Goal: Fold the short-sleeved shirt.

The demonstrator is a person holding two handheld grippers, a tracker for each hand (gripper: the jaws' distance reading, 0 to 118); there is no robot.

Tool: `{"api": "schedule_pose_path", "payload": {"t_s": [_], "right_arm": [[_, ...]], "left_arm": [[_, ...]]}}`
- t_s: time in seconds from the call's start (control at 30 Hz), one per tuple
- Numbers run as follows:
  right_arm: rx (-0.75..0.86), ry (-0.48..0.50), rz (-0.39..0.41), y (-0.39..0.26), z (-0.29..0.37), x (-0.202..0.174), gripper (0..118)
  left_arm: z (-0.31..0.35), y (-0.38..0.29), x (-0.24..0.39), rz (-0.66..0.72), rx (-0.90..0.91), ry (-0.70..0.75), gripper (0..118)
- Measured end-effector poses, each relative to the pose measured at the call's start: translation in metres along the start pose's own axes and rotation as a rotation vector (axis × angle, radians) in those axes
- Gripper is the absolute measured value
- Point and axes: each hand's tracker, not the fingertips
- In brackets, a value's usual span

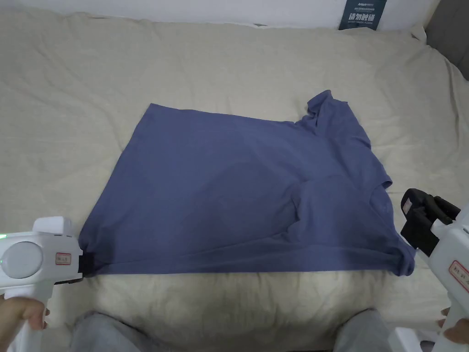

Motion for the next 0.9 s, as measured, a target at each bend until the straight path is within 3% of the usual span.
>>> {"api": "schedule_pose_path", "payload": {"t_s": [0.17, 0.23, 0.27, 0.37, 0.4, 0.47, 0.63, 0.7, 0.73, 0.77, 0.83, 0.9], "right_arm": [[-0.091, -0.054, 0.042, 0.006, -0.011, 0.026, 2], [-0.205, -0.058, 0.042, 0.008, -0.023, 0.041, 5], [-0.234, -0.068, 0.021, 0.008, -0.031, 0.051, 24], [-0.427, -0.043, -0.004, -0.001, -0.059, 0.074, 110], [-0.488, -0.039, -0.027, -0.008, -0.07, 0.08, 118], [-0.542, -0.037, -0.027, -0.025, -0.086, 0.085, 118], [-0.604, -0.106, 0.059, -0.065, -0.115, 0.077, 116], [-0.615, -0.129, 0.063, -0.075, -0.13, 0.081, 82], [-0.616, -0.129, 0.054, -0.078, -0.133, 0.083, 56], [-0.629, -0.124, 0.024, -0.08, -0.136, 0.085, 24], [-0.625, -0.097, -0.038, -0.078, -0.135, 0.09, 11], [-0.617, -0.056, -0.055, -0.067, -0.126, 0.094, 9]], "left_arm": [[0.046, 0.013, 0.004, 0.064, 0.176, -0.035, 1], [0.062, 0.018, 0.003, 0.097, 0.245, -0.055, 1], [0.068, 0.02, 0.003, 0.109, 0.27, -0.063, 1], [0.075, 0.022, 0.005, 0.136, 0.28, -0.076, 1], [0.075, 0.022, 0.005, 0.146, 0.285, -0.081, 1], [0.072, 0.022, 0.007, 0.152, 0.28, -0.08, 1], [0.058, 0.02, 0.01, 0.175, 0.246, -0.057, 1], [0.055, 0.019, 0.009, 0.187, 0.237, -0.057, 1], [0.054, 0.018, 0.01, 0.191, 0.235, -0.056, 1], [0.053, 0.018, 0.01, 0.196, 0.232, -0.055, 1], [0.051, 0.019, 0.008, 0.214, 0.224, -0.051, 1], [0.053, 0.022, 0.004, 0.259, 0.216, -0.071, 1]]}}
